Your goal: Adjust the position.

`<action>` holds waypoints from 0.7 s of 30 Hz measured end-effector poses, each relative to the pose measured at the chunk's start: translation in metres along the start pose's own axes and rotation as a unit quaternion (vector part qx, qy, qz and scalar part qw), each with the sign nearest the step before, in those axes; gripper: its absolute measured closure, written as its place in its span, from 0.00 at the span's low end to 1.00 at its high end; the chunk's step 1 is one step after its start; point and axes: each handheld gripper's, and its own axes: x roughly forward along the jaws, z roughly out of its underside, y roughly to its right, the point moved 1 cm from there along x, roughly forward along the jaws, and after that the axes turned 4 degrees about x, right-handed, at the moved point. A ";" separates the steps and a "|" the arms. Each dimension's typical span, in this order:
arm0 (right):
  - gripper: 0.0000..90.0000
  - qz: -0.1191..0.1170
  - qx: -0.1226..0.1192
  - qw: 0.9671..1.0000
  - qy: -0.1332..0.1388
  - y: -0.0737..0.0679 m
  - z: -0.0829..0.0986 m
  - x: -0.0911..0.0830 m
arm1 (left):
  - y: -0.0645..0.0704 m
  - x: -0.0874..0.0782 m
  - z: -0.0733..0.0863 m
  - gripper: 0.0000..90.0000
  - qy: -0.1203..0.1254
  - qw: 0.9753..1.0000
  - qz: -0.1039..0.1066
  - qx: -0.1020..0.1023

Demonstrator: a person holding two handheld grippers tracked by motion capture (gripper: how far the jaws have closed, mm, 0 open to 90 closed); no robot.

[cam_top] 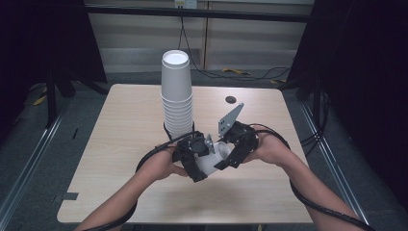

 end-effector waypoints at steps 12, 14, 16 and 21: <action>0.28 0.005 -0.001 1.000 0.018 0.000 0.004 -0.004 | -0.002 -0.005 0.006 0.11 0.034 0.999 0.001 0.007; 0.28 0.002 0.003 1.000 0.021 0.000 0.005 -0.005 | -0.004 -0.006 0.007 0.10 0.041 0.999 0.005 0.013; 0.28 0.002 0.006 1.000 0.021 0.000 0.005 -0.004 | -0.005 -0.008 0.008 0.06 0.047 0.999 0.005 0.008; 0.28 -0.001 0.002 1.000 0.022 0.000 0.007 -0.002 | -0.006 -0.012 0.011 0.00 0.065 0.998 0.011 -0.004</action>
